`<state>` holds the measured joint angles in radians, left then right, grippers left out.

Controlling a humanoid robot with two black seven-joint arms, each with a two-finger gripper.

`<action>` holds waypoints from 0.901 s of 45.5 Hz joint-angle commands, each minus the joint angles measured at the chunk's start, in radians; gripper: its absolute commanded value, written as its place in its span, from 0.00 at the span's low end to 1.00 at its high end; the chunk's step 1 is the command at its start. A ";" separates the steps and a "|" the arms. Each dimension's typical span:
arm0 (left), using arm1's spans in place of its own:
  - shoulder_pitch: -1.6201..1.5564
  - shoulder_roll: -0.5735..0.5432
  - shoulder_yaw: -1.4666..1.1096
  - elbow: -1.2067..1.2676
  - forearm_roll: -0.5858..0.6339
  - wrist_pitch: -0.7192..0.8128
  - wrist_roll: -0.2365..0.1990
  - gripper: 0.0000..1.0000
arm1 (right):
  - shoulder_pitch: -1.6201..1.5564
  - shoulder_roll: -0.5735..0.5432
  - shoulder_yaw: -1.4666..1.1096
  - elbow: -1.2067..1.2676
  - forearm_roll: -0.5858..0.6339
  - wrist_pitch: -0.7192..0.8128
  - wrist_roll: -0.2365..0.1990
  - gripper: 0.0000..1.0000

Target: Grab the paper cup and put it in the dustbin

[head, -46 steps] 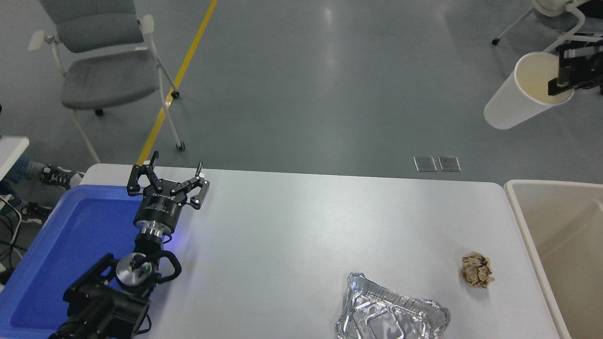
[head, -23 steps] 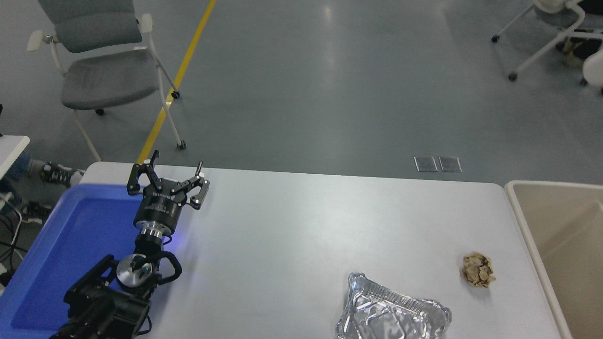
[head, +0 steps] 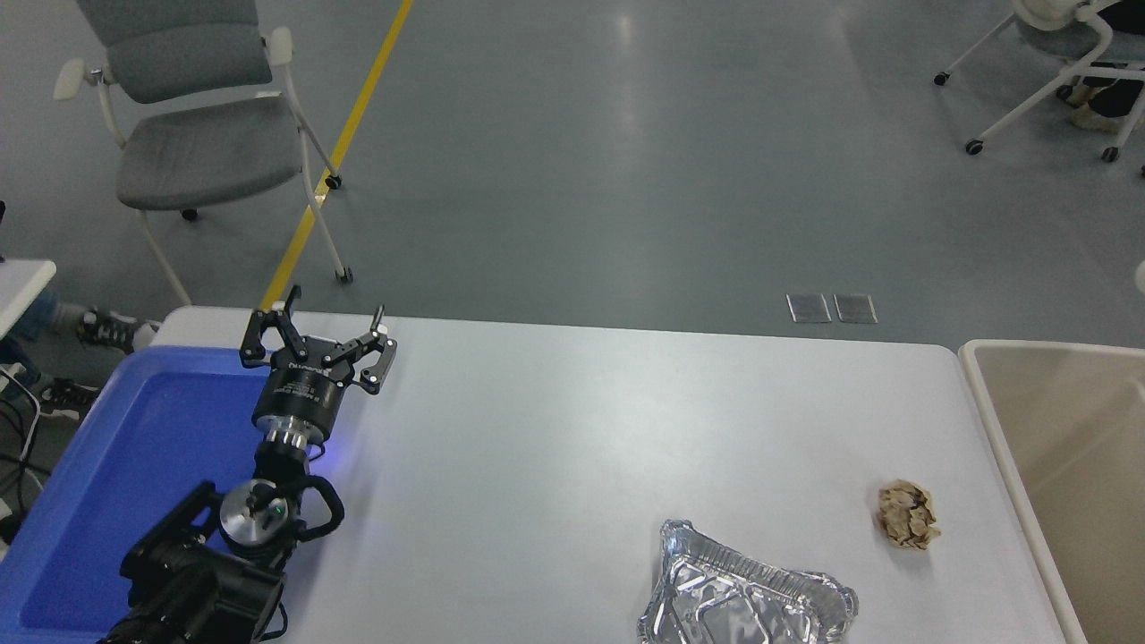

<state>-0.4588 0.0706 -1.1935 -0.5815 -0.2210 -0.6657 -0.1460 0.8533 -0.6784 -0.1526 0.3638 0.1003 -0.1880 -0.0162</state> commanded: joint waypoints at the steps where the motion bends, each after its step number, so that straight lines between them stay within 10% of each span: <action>1: 0.000 0.000 0.000 0.000 0.000 0.000 0.000 0.99 | -0.247 0.230 0.269 -0.325 0.018 -0.013 0.002 0.00; 24: 0.000 0.000 0.000 0.000 0.000 0.002 0.000 0.99 | -0.330 0.283 0.351 -0.336 0.018 -0.025 0.010 0.00; 26: 0.000 0.000 0.000 0.000 0.000 0.000 0.000 0.99 | -0.332 0.284 0.350 -0.336 0.016 -0.027 0.010 0.22; 28: 0.000 0.000 0.000 0.000 0.000 0.002 0.000 0.99 | -0.330 0.284 0.347 -0.336 0.016 -0.024 0.010 1.00; 41: 0.000 0.000 0.002 0.000 0.000 0.000 0.000 0.99 | -0.283 0.284 0.331 -0.335 0.010 -0.018 0.012 1.00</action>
<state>-0.4586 0.0705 -1.1934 -0.5813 -0.2209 -0.6657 -0.1457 0.5397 -0.3994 0.1819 0.0325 0.1155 -0.2122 -0.0059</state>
